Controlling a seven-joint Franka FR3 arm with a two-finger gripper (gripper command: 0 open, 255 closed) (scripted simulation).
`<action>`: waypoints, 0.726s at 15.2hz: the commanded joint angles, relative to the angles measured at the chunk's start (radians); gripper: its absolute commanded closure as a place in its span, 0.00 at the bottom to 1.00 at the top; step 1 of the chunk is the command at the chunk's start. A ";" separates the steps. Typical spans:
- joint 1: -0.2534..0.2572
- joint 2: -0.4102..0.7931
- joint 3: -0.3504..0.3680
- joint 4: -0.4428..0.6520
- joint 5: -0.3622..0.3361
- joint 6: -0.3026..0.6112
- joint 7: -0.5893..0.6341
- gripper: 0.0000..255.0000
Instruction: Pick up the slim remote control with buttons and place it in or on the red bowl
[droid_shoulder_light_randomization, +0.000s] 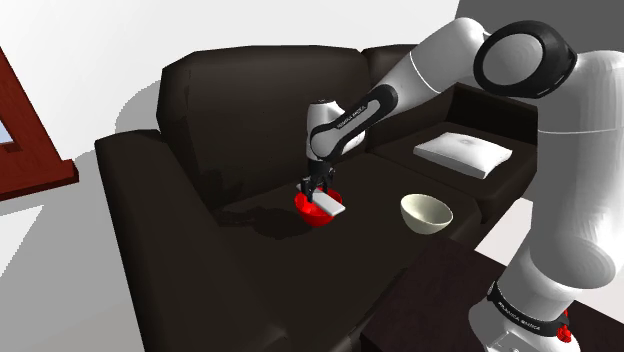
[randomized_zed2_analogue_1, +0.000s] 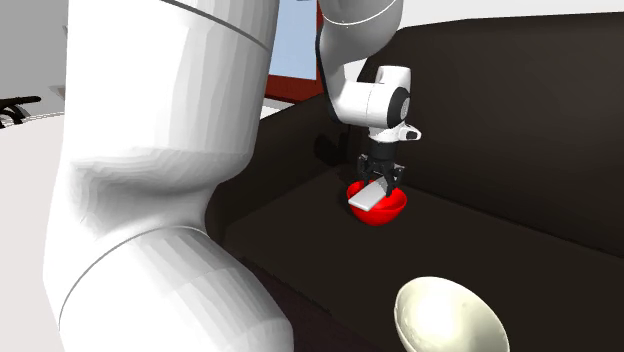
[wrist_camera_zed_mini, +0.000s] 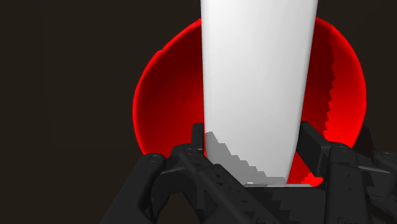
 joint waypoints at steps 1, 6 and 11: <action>0.000 0.000 0.000 0.000 0.000 0.000 0.000 1.00; 0.000 0.000 0.000 0.000 0.000 0.000 0.000 0.00; -0.005 -0.079 0.008 0.028 0.017 -0.106 -0.011 0.00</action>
